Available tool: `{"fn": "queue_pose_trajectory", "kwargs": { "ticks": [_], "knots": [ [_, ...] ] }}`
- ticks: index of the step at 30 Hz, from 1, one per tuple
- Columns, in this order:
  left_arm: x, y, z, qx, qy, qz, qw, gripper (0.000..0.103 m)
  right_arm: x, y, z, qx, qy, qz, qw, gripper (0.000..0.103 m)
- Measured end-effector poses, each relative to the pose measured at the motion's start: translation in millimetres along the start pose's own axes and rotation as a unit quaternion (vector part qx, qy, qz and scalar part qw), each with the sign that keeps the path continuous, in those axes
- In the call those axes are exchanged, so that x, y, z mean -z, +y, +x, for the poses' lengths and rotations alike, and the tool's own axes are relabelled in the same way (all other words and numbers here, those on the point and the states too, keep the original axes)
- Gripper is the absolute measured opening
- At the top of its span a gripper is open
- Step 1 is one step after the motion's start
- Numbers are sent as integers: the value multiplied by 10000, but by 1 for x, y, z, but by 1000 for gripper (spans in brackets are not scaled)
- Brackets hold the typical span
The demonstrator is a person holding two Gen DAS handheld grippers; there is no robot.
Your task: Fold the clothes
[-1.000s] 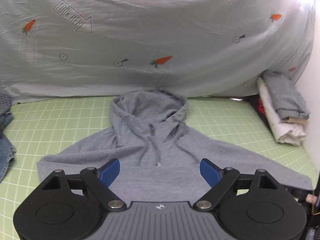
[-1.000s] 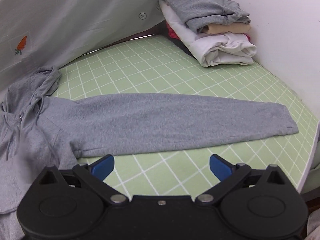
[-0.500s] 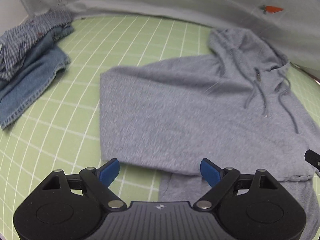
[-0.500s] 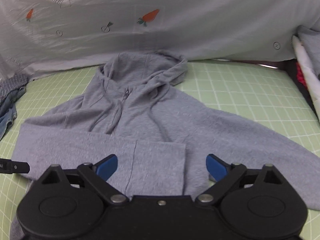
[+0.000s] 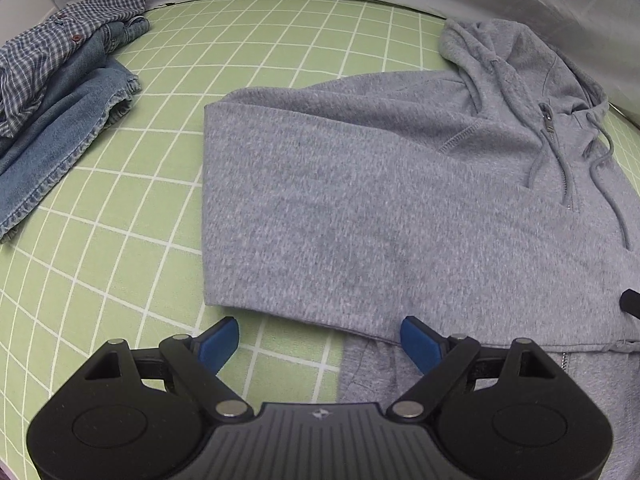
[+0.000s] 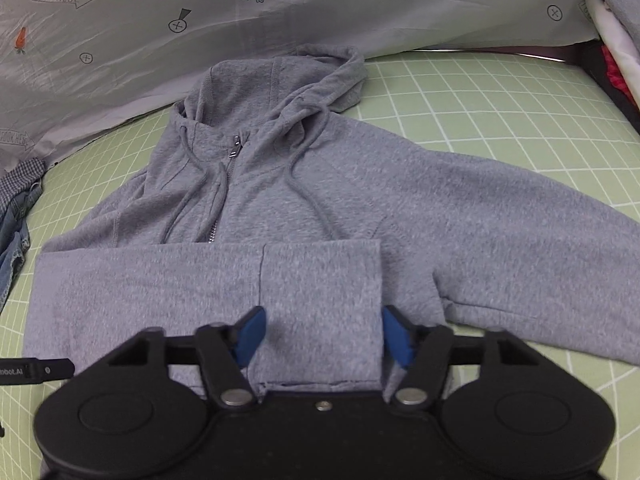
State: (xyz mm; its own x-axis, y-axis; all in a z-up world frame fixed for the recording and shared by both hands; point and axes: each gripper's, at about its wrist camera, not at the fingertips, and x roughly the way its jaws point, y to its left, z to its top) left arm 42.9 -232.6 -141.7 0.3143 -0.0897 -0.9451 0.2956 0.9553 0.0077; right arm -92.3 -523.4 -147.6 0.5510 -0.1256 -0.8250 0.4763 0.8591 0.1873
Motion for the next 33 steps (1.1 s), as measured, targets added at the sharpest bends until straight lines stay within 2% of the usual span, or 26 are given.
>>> {"fn": "queue_pose_trajectory", "kwargs": {
  "ticks": [1,2,3,12,15,18,22,27,30,33],
  "knots": [
    [1,-1,0,-20,-1,25,10000,88,0,0,-2,-4,-55,-44,10000,29],
    [1,-1,0,-38,-5,44,10000,88,-1,0,-5,-13,-115,-88,9999,14],
    [1,-1,0,-49,-2,49,10000,88,-2,0,-8,-12,-164,-122,9998,8],
    [2,-2,1,-128,12,100,9999,90,-24,6,-42,-259,-862,-330,9954,6],
    [2,-2,2,-193,29,151,9997,91,-33,7,-48,-333,-1082,-248,9933,6],
    [3,1,4,-277,35,139,9995,96,-42,2,-51,-299,-1230,64,9919,5],
    [-1,13,7,-303,39,-182,9994,96,-52,-14,-57,20,-1527,328,9877,5],
    [-3,20,11,-284,72,-348,9990,99,-62,-55,-65,394,-1740,841,9804,5],
    [-3,19,11,-323,48,-321,9990,100,-66,-85,-73,623,-1881,1237,9723,5],
    [-3,22,13,-291,67,-426,9986,102,-72,-109,-86,1067,-2160,1458,9595,5]
  ]
}}
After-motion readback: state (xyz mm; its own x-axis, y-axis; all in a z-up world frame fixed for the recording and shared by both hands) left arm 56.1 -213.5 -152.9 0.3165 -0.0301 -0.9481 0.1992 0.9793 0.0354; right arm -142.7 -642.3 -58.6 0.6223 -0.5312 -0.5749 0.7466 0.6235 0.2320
